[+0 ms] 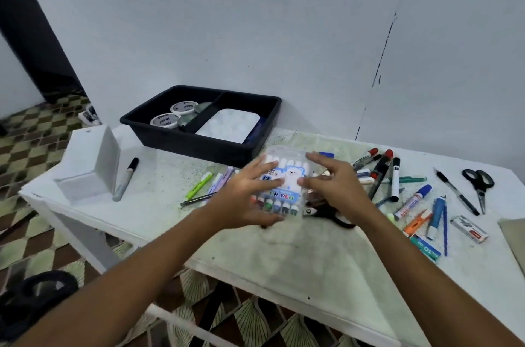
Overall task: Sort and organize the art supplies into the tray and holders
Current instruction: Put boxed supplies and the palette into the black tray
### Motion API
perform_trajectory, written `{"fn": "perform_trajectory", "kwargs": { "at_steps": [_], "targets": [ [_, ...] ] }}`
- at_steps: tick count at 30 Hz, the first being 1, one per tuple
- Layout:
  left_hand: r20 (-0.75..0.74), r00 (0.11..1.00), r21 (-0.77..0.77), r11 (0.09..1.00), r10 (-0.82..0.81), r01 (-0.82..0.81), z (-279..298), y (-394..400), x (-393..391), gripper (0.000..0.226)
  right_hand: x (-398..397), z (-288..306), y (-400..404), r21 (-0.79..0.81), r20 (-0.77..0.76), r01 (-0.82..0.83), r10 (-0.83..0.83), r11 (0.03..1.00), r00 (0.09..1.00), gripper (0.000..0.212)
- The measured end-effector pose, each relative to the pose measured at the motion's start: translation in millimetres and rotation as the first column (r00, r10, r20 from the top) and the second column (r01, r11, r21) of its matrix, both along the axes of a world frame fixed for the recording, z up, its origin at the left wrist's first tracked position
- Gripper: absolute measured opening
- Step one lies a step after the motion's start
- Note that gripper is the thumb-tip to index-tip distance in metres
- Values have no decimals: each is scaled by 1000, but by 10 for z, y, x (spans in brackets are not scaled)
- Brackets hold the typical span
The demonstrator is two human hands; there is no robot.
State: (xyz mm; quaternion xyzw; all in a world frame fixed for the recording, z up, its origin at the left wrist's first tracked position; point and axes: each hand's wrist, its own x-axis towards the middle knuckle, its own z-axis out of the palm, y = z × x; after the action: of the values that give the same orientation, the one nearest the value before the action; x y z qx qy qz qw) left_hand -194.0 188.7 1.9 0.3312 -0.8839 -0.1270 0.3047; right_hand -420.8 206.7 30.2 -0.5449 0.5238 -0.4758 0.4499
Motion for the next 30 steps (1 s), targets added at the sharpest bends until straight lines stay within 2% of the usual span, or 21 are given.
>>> {"fn": "perform_trajectory", "kwargs": {
  "at_steps": [4,9,15,22,25,30],
  "targets": [
    [10,1000,-46,999,17,-17,236,-618,404,74,436,251,-602,26,69,17,-19,1000,997,61],
    [91,994,148,986,62,-75,618,-1445,880,74,965,500,-1451,82,99,33,-42,996,994,55],
    [200,980,135,990,22,-50,652,-2341,1362,69,1379,420,-2337,185,73,77,-92,980,993,57],
    [363,931,30,999,-40,31,539,-2790,1553,70,1638,228,-2690,235,-60,102,-90,967,994,59],
    [439,897,37,998,-53,41,523,-2810,1573,58,1710,186,-2726,244,-92,95,-75,965,993,60],
    [494,866,77,996,-79,47,552,-2735,1581,52,1665,164,-2714,163,-345,95,-33,982,938,61]
  ]
}}
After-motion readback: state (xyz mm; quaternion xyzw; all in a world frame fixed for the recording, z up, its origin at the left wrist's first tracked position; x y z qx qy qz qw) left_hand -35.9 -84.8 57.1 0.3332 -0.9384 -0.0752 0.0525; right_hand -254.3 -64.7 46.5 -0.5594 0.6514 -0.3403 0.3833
